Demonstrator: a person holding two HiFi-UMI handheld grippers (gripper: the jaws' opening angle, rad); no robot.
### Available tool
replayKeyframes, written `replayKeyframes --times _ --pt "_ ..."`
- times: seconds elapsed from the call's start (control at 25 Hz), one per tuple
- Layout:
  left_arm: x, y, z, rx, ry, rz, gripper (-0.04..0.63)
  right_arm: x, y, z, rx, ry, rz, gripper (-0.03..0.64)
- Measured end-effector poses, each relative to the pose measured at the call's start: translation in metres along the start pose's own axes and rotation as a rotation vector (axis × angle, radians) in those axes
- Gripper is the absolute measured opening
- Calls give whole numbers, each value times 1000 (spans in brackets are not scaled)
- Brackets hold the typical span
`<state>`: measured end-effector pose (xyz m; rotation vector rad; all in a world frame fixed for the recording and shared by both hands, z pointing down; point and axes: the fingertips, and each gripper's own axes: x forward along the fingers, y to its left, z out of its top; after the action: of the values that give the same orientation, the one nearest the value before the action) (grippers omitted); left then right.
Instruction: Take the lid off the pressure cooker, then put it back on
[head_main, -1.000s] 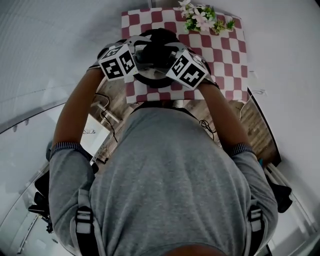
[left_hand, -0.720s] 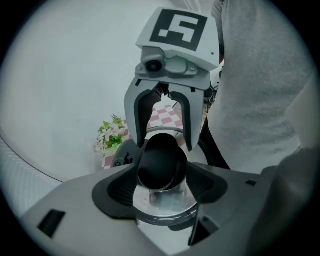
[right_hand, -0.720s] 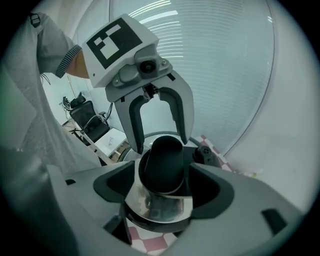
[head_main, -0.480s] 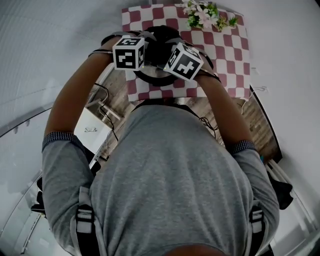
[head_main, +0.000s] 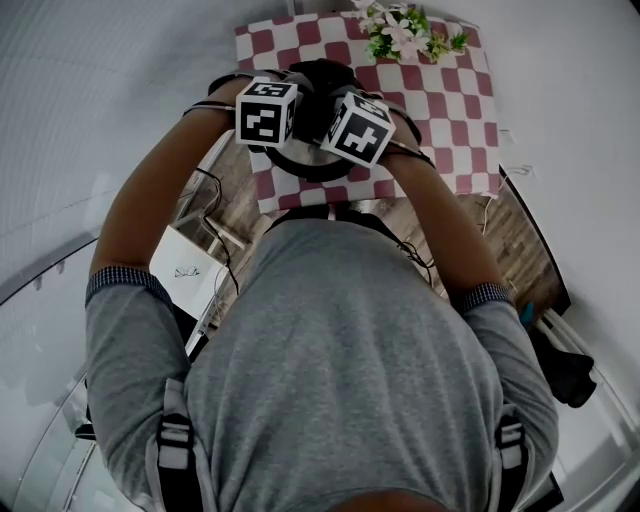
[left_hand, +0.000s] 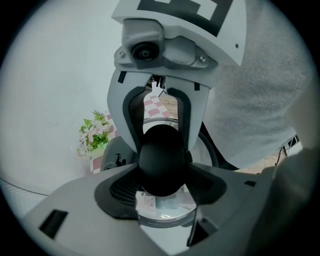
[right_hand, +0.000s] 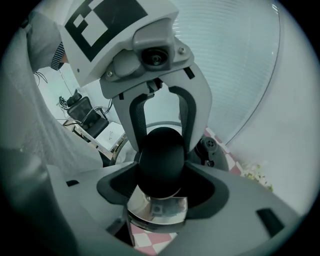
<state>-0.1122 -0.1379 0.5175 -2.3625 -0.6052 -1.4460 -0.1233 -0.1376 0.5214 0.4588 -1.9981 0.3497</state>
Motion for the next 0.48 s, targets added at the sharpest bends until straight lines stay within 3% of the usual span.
replayKeyframes --times 0.48 --pt "-8 1 4 54 -33 -19 298 -9 -1 5 31 -6 -19 290"
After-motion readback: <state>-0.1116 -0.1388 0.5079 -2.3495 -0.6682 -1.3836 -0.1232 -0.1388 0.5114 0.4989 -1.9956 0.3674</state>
